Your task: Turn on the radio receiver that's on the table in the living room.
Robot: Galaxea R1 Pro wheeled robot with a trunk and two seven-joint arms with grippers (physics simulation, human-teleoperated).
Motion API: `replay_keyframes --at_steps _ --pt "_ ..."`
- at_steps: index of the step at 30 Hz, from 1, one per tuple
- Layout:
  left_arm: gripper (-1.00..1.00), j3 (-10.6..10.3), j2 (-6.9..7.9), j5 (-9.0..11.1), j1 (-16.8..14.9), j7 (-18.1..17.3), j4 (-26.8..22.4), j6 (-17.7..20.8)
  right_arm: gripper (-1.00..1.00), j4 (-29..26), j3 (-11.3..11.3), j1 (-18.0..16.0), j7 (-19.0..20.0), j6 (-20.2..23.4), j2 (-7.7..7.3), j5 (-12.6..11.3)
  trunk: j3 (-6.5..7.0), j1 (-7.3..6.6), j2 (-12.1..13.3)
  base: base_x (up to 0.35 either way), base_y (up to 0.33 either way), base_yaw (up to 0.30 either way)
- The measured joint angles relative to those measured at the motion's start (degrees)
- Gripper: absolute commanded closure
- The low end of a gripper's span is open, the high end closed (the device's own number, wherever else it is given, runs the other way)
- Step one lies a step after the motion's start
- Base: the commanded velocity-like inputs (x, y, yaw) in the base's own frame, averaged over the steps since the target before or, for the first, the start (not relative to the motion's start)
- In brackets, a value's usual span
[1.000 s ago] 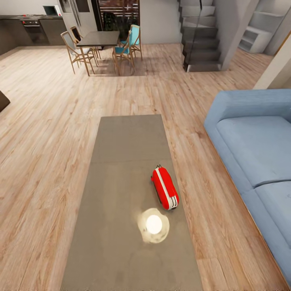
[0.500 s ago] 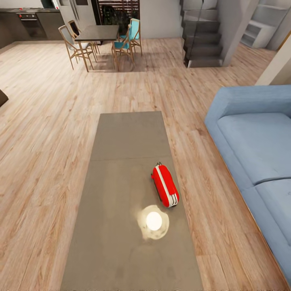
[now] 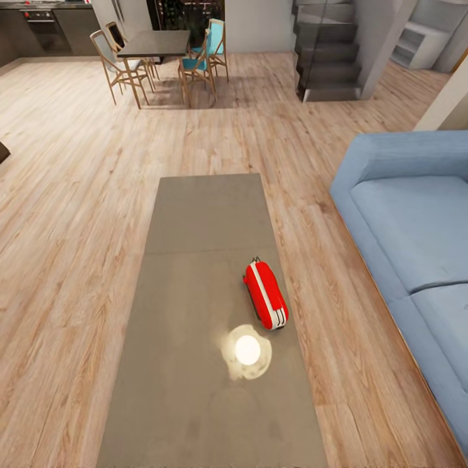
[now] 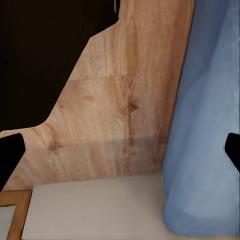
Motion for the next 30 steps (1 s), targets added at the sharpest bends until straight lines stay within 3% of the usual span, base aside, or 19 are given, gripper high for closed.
replay_keyframes --at_steps 6,9,13,19,26,30 --pt "-1.0 -0.02 0.04 -0.14 0.01 0.05 -5.71 4.17 -1.0 -5.53 -0.03 -0.03 -0.02 1.58 -0.87 0.13 -0.56 0.0 0.0 0.0 0.0 -0.04" --pt "-1.0 -0.02 0.08 -0.16 0.0 0.12 -9.16 7.5 -1.0 -9.66 -0.03 -0.04 -0.09 4.24 -1.07 0.19 -0.83 0.0 0.0 0.0 0.0 -0.068" --pt "-1.0 -0.02 0.11 -0.21 0.04 0.08 -11.62 9.1 -1.0 -13.75 -0.03 -0.09 -0.14 7.51 -1.16 0.25 -1.2 0.0 0.0 0.0 0.0 -0.075" --pt "-1.0 -0.02 0.42 -0.22 0.05 -0.06 -13.15 9.87 -1.0 -17.78 0.03 -2.42 -0.09 11.42 -1.12 0.3 -1.75 0.0 0.0 0.0 0.0 -0.078" --pt "-1.0 -0.02 0.5 -0.27 -0.35 -0.04 -13.13 11.75 -1.0 -18.54 0.06 -6.56 -0.05 12.69 -1.14 0.26 -2.4 0.0 0.0 0.0 0.0 -0.079" --pt "-1.0 -0.02 0.47 -0.32 -1.75 -0.12 -13.33 13.12 -1.0 -18.64 0.11 -8.33 0.05 12.83 -1.13 1.59 -2.77 0.0 0.0 0.0 0.0 -0.079"
